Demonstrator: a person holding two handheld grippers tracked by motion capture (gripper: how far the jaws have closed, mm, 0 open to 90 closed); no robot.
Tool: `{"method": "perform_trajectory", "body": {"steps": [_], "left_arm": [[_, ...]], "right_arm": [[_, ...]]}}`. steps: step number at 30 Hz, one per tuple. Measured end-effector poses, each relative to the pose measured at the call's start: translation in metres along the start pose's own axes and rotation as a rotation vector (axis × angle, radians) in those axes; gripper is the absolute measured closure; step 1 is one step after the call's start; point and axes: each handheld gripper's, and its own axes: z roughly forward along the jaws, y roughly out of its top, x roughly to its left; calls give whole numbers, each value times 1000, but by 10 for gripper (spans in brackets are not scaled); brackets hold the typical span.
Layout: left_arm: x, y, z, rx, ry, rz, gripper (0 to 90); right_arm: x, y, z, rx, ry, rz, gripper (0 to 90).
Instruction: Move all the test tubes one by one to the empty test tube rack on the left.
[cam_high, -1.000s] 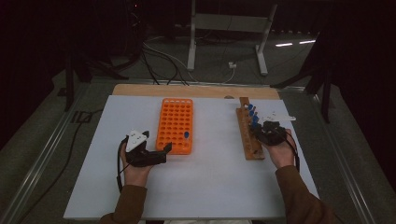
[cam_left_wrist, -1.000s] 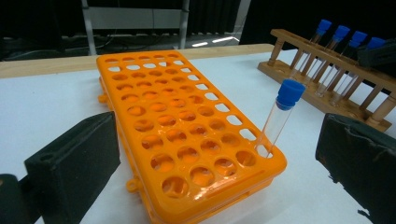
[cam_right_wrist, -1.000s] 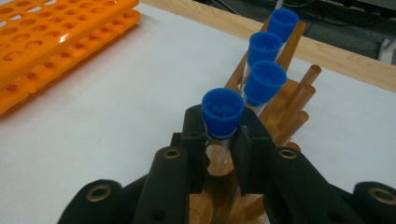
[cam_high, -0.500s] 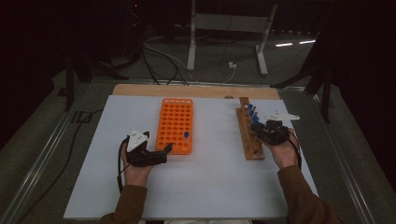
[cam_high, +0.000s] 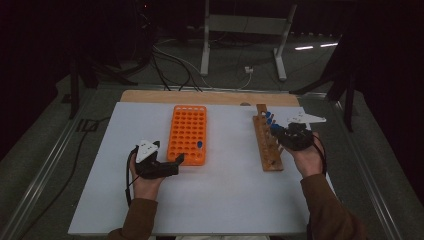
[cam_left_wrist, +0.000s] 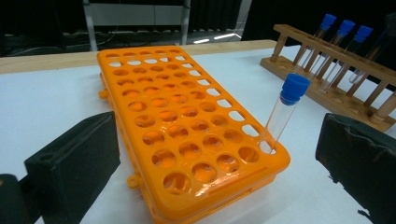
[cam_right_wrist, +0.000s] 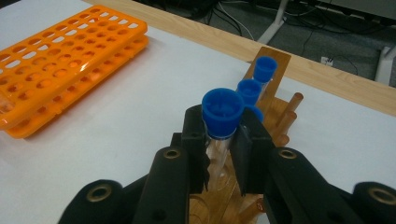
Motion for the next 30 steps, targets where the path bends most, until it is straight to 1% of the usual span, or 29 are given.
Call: {"method": "perform_trajectory", "body": {"steps": [3,5,10,14,22,26,30], "left_arm": [[-1,0,0,-1,6,3,8],[-1,0,0,-2,5,5,7],[-2,0,1,1,7,11,7],[-2,0,1,7,1,12,8],[-6,1,3,0,-7,7,8],[-7,2,3,1,-5,21,8],[-8,4,2,-8,-2,25,8]], "right_arm": [[0,3,-2,0,-2,-3,772],[-1,5,-4,-7,8,2,772],[-1,9,-9,-10,13,2,772],[-2,13,-14,-17,15,1,772],[-2,21,-24,-37,12,-9,772],[-3,24,-30,-47,13,-12,772],[-4,28,-34,-57,25,-10,772]]}}
